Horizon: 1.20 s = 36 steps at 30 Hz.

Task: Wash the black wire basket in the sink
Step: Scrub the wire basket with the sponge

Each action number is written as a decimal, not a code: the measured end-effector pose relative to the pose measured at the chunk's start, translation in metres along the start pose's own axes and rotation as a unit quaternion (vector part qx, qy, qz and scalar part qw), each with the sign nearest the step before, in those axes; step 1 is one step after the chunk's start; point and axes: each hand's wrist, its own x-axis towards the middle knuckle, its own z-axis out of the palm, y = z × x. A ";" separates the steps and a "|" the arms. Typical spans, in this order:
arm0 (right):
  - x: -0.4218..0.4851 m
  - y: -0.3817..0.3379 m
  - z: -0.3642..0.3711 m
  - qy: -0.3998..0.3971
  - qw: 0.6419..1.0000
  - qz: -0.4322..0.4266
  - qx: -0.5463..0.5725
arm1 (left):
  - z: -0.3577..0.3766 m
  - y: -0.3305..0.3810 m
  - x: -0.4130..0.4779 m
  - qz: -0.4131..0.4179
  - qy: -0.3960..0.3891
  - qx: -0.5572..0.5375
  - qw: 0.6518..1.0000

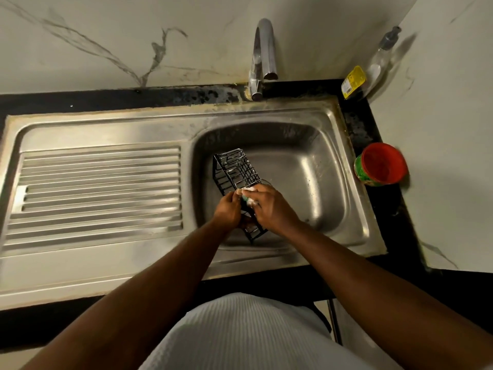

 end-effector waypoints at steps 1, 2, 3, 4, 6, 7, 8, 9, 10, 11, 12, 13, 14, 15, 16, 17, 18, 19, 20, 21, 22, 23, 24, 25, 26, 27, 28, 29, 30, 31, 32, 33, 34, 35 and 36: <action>0.004 0.006 -0.004 0.001 1.000 0.009 -0.009 | 0.001 0.000 0.001 -0.002 0.002 0.010 1.000; 0.007 0.013 -0.010 0.018 0.999 0.030 -0.010 | 0.002 0.001 0.001 -0.001 0.008 0.023 1.000; 0.009 0.019 -0.015 0.042 0.997 0.063 -0.003 | 0.002 0.000 0.002 0.002 0.013 0.030 0.999; 0.010 0.022 -0.019 0.066 0.994 0.090 0.007 | 0.003 0.000 0.004 0.002 0.018 0.038 0.999; 0.010 0.014 -0.016 0.074 0.992 0.098 0.019 | 0.002 -0.002 0.006 -0.001 0.029 0.042 0.999; 0.007 0.003 -0.010 0.053 0.995 0.080 0.020 | 0.002 -0.003 0.007 0.001 0.030 0.042 0.999; 0.001 -0.008 -0.002 0.025 0.998 0.057 0.015 | 0.002 -0.003 0.007 0.002 0.027 0.046 0.999; -0.006 -0.015 0.003 0.007 0.999 0.032 0.015 | 0.001 -0.005 0.009 0.007 0.026 0.051 0.998; -0.010 -0.015 0.003 0.000 1.000 0.011 0.015 | 0.001 -0.004 0.008 0.008 0.026 0.055 0.998; -0.010 -0.010 -0.002 0.001 1.000 0.000 0.011 | 0.001 -0.003 0.006 0.010 0.026 0.054 0.998; -0.008 0.001 -0.007 0.014 1.000 0.001 0.000 | 0.001 -0.002 0.005 0.010 0.029 0.057 0.998; -0.006 0.013 -0.013 0.034 0.999 0.025 -0.012 | 0.001 -0.001 0.007 0.011 0.032 0.059 0.998; -0.004 0.023 -0.019 0.058 0.996 0.061 -0.021 | 0.003 0.000 0.008 0.009 0.036 0.064 0.997; -0.003 0.029 -0.022 0.078 0.992 0.095 -0.021 | 0.004 0.001 0.008 0.010 0.040 0.069 0.997; -0.004 0.027 -0.023 0.087 0.990 0.110 -0.023 | 0.005 0.000 0.008 0.012 0.046 0.075 0.996; -0.007 0.018 -0.019 0.080 0.991 0.102 -0.026 | 0.006 -0.003 0.009 0.019 0.052 0.081 0.995; -0.012 0.004 -0.012 0.058 0.995 0.071 -0.025 | 0.005 -0.004 0.009 0.026 0.059 0.089 0.994; -0.020 -0.009 -0.005 0.030 0.999 0.028 -0.018 | 0.004 -0.006 0.012 0.037 0.071 0.101 0.992; -0.030 -0.017 -0.001 0.007 1.000 -0.013 -0.012 | 0.004 -0.008 0.014 0.046 0.082 0.118 0.989; -0.037 -0.017 -0.001 -0.004 0.999 -0.037 -0.008 | 0.003 -0.009 0.015 0.052 0.088 0.129 0.986; -0.039 -0.011 -0.004 -0.001 0.999 -0.034 -0.015 | 0.004 -0.010 0.017 0.051 0.088 0.127 0.987; -0.038 0.001 -0.009 0.022 0.999 -0.005 -0.030 | 0.004 -0.010 0.018 0.050 0.084 0.119 0.988; -0.037 0.015 -0.014 0.055 0.996 0.046 -0.050 | 0.004 -0.008 0.016 0.046 0.079 0.110 0.990; -0.036 0.027 -0.019 0.076 0.990 0.101 -0.063 | 0.004 -0.007 0.015 0.041 0.075 0.099 0.991; -0.036 0.034 -0.023 0.081 0.984 0.143 -0.063 | 0.004 -0.006 0.014 0.037 0.072 0.089 0.993; -0.038 0.036 -0.022 0.081 0.983 0.159 -0.054 | 0.004 -0.007 0.013 0.032 0.072 0.087 0.993; -0.040 0.033 -0.020 0.090 0.982 0.157 -0.044 | 0.004 -0.007 0.013 0.030 0.072 0.091 0.993; -0.043 0.027 -0.017 0.106 0.983 0.149 -0.034 | 0.004 -0.009 0.016 0.030 0.076 0.098 0.992; -0.046 0.021 -0.015 0.123 0.982 0.139 -0.021 | 0.004 -0.010 0.020 0.035 0.080 0.104 0.991; -0.050 0.014 -0.012 0.130 0.983 0.127 -0.011 | 0.005 -0.013 0.023 0.040 0.087 0.116 0.989; -0.054 0.007 -0.009 0.118 0.987 0.108 -0.003 | 0.005 -0.017 0.027 0.045 0.094 0.127 0.986; -0.059 0.001 -0.005 0.091 0.993 0.078 -0.002 | 0.005 -0.020 0.030 0.051 0.105 0.139 0.983; -0.064 -0.004 -0.002 0.057 0.997 0.047 -0.005 | 0.004 -0.024 0.035 0.054 0.107 0.150 0.981; -0.067 -0.006 0.000 0.032 0.999 0.023 -0.010 | 0.003 -0.029 0.042 0.054 0.104 0.155 0.981; -0.067 -0.005 -0.002 0.023 1.000 0.013 -0.007 | 0.003 -0.029 0.041 0.053 0.100 0.153 0.982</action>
